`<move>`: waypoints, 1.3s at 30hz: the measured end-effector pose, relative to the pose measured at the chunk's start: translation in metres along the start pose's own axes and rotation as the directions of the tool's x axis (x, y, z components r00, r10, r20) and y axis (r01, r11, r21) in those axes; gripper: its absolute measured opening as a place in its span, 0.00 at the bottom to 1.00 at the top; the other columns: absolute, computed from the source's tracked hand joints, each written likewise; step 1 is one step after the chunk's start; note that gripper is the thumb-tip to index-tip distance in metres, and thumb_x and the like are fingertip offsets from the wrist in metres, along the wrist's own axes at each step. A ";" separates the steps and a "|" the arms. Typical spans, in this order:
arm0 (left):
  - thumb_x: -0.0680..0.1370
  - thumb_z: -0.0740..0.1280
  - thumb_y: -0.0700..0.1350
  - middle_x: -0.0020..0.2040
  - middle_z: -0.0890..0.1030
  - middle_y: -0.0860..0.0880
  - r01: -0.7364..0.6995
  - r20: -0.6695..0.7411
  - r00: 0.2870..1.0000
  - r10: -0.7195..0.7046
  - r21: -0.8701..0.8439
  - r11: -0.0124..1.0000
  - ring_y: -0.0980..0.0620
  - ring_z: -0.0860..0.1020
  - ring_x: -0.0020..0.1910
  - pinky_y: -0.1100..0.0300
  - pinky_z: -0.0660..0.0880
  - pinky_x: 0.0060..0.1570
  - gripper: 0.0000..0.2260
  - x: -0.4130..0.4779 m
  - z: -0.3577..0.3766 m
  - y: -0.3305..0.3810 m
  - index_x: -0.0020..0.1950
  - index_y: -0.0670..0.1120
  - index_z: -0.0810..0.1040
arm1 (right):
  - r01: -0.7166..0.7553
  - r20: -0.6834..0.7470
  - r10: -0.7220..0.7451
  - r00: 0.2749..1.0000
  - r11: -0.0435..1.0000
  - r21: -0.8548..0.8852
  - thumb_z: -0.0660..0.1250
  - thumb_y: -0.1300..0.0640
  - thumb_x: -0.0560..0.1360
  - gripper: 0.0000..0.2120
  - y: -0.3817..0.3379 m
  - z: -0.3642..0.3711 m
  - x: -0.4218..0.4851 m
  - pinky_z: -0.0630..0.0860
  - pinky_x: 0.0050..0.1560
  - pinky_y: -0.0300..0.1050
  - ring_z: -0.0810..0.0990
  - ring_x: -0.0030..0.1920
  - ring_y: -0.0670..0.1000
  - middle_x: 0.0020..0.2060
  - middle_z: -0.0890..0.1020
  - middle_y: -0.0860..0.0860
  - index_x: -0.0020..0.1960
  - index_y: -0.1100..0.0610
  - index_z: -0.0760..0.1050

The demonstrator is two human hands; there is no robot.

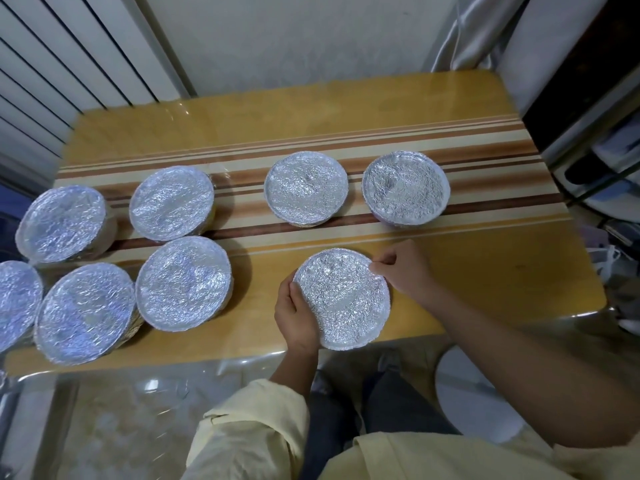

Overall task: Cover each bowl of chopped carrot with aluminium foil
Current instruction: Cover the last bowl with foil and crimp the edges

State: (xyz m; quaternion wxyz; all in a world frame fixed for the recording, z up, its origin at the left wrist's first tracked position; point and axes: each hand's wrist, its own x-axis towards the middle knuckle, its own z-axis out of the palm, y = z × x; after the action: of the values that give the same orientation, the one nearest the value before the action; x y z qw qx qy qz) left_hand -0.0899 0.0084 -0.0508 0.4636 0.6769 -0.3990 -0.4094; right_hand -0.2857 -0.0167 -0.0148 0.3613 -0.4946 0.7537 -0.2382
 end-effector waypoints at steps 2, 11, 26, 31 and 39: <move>0.85 0.56 0.37 0.52 0.81 0.52 -0.004 -0.006 1.000 0.004 0.012 1.000 0.58 0.76 0.52 0.77 0.69 0.50 0.13 -0.001 0.000 -0.001 0.61 0.43 0.79 | 0.001 0.016 -0.001 1.000 1.000 0.024 0.75 0.62 0.69 0.06 0.003 0.002 0.001 0.71 0.40 0.39 0.80 0.36 0.45 0.30 0.81 0.44 0.34 0.55 0.82; 0.85 0.57 0.38 0.51 0.81 0.57 -0.016 0.035 0.999 0.015 0.020 1.000 0.58 0.77 0.52 0.76 0.69 0.49 0.13 0.001 -0.001 -0.002 0.60 0.45 0.80 | -0.103 0.267 0.068 0.961 0.987 0.120 0.76 0.57 0.69 0.07 0.001 -0.020 0.013 0.79 0.38 0.44 0.79 0.32 0.47 0.33 0.83 0.57 0.42 0.62 0.84; 0.80 0.56 0.48 0.52 0.82 0.54 -0.046 0.079 0.996 0.044 0.024 0.999 0.60 0.77 0.52 0.70 0.71 0.53 0.17 0.006 -0.002 -0.008 0.61 0.44 0.80 | 0.087 0.315 -0.052 0.948 0.991 -0.100 0.73 0.58 0.72 0.04 -0.010 -0.015 0.024 0.71 0.33 0.34 0.75 0.27 0.40 0.28 0.79 0.47 0.39 0.55 0.81; 0.81 0.55 0.47 0.51 0.82 0.57 -0.040 0.101 0.994 0.035 0.041 0.998 0.60 0.77 0.51 0.73 0.71 0.51 0.17 0.007 -0.003 -0.007 0.61 0.44 0.80 | 0.076 0.327 -0.069 0.942 0.997 -0.010 0.73 0.60 0.72 0.07 -0.010 -0.016 0.022 0.69 0.31 0.36 0.72 0.24 0.40 0.23 0.77 0.49 0.35 0.55 0.80; 0.83 0.56 0.44 0.52 0.83 0.55 -0.051 0.149 0.988 0.041 0.062 0.997 0.65 0.78 0.50 0.70 0.73 0.52 0.14 0.010 -0.005 -0.008 0.61 0.45 0.80 | 0.080 0.371 -0.070 0.926 0.997 -0.013 0.75 0.54 0.71 0.09 -0.013 -0.020 0.036 0.75 0.39 0.40 0.78 0.33 0.46 0.33 0.83 0.54 0.45 0.61 0.84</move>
State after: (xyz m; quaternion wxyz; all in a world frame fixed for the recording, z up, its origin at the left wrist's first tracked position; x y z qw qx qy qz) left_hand -0.0801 0.0025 -0.0595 0.4196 0.6502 -0.4608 -0.4345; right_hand -0.3028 -0.0552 -0.0038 0.4805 -0.5641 0.6559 -0.1438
